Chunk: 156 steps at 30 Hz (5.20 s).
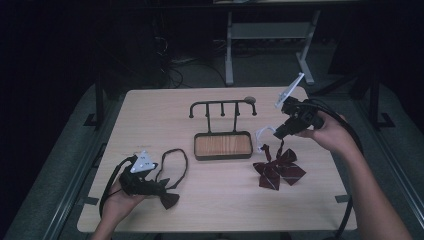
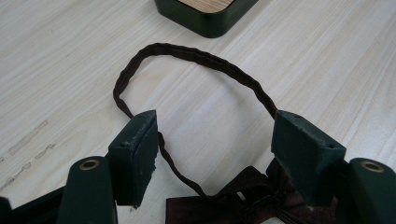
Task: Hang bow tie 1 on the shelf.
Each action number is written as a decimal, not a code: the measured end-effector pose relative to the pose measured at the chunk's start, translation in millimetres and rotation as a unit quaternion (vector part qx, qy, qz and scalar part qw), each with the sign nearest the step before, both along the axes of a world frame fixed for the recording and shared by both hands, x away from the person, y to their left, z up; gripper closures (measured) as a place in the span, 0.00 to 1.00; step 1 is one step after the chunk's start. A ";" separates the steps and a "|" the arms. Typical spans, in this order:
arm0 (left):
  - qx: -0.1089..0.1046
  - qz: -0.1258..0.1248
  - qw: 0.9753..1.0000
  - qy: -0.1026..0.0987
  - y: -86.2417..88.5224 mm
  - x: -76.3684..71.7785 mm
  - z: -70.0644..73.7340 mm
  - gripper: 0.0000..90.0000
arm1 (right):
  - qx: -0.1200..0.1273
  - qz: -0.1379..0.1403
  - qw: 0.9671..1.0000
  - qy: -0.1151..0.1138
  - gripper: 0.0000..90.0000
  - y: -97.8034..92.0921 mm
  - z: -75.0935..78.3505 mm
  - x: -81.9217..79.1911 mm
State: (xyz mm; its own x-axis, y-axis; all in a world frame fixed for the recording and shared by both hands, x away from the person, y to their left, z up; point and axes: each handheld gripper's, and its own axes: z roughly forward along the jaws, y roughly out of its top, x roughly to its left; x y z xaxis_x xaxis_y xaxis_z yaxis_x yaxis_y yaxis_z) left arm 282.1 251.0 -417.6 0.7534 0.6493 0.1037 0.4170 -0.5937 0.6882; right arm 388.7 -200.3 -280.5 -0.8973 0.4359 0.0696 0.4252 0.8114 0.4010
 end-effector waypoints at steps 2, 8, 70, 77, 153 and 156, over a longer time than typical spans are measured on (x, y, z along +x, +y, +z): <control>0.000 -0.002 1.000 0.001 -0.5 0.3 0.2 0.36 | 0.001 0.002 1.000 -0.003 0.94 1.6 4.3 0.1; 0.001 -0.003 1.000 -0.002 -0.2 -0.2 1.6 0.36 | -0.002 0.005 1.000 -0.006 0.94 5.7 10.7 0.0; 0.002 -0.006 1.000 -0.004 -3.9 -0.7 2.3 0.36 | -0.005 -0.063 0.998 0.013 0.94 22.0 22.8 67.2; 0.002 -0.008 1.000 -0.005 -4.0 -0.7 2.8 0.36 | -0.010 -0.066 0.998 0.017 0.93 22.2 19.4 69.8; 0.008 -0.009 1.000 0.001 -5.3 0.0 0.1 0.36 | 0.053 -0.034 0.996 0.063 0.67 1.0 -61.8 21.4; 0.008 -0.008 1.000 0.001 -5.2 0.0 0.2 0.36 | 0.055 -0.035 0.996 0.067 0.67 -0.3 -64.9 19.9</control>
